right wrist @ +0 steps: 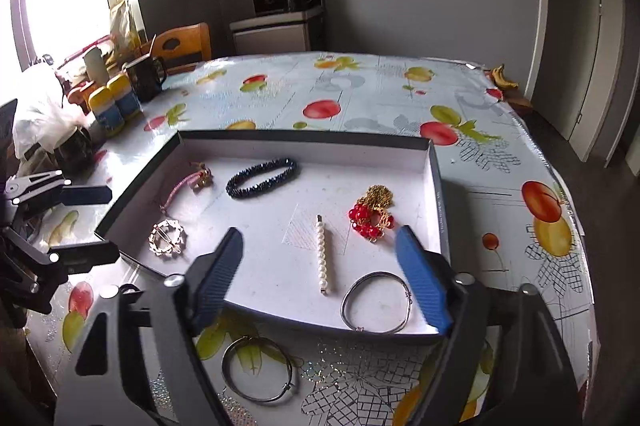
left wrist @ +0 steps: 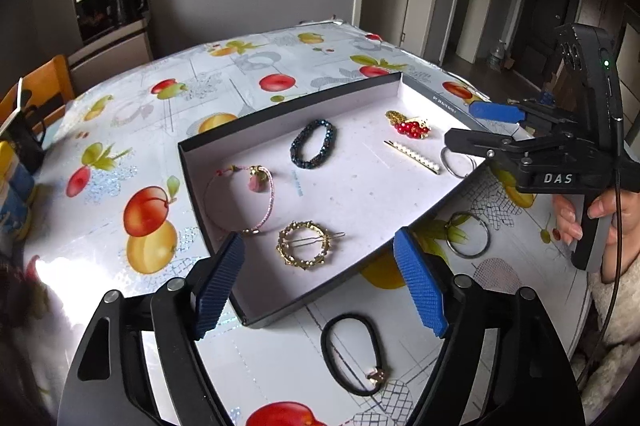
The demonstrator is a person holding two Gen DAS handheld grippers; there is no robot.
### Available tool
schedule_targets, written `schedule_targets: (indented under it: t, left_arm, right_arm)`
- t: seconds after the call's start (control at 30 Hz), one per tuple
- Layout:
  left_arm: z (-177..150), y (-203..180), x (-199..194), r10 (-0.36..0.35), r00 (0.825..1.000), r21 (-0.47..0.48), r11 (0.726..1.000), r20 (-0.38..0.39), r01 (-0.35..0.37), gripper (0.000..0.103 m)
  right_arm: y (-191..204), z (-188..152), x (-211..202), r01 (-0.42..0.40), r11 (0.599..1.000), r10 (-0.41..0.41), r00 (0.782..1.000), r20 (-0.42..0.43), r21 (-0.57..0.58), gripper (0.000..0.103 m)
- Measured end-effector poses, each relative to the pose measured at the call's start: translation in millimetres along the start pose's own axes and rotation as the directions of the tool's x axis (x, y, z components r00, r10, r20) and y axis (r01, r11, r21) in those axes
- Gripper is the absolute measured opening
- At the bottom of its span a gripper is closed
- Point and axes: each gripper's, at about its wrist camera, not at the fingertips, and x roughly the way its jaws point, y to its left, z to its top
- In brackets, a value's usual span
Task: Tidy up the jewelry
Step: 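Carry both clips into the black box and open both tools to release them, then withdraw both open tools from the box back over the table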
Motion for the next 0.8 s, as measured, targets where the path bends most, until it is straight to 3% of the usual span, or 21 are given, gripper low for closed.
schedule_targets:
  t: [0.07, 0.33, 0.53, 0.8]
  left_arm:
    - [-5.5, -3.3, -8.4, 0.015, 1.000, 0.000, 1.000, 0.022, -0.015, 0.080]
    - [-28.1, -11.5, -33.6, 0.043, 0.995, 0.000, 0.999, 0.091, -0.043, 0.091]
    - [-48.7, -13.9, -42.8, 0.101, 0.990, 0.012, 0.995, 0.094, -0.103, 0.092]
    - [-76.8, -15.8, -34.7, 0.086, 0.996, 0.036, 0.996, 0.037, -0.087, 0.092]
  right_arm:
    - [-1.3, -1.3, -13.5, 0.007, 1.000, -0.008, 0.999, 0.036, 0.016, 0.097]
    - [0.7, -18.3, -46.8, 0.070, 0.997, -0.072, 0.992, 0.104, 0.021, 0.097]
    - [9.7, -41.9, -58.9, 0.078, 0.997, -0.077, 0.992, 0.099, -0.005, 0.097]
    - [17.1, -71.2, -63.5, 0.056, 0.997, -0.053, 0.998, 0.045, -0.051, 0.097]
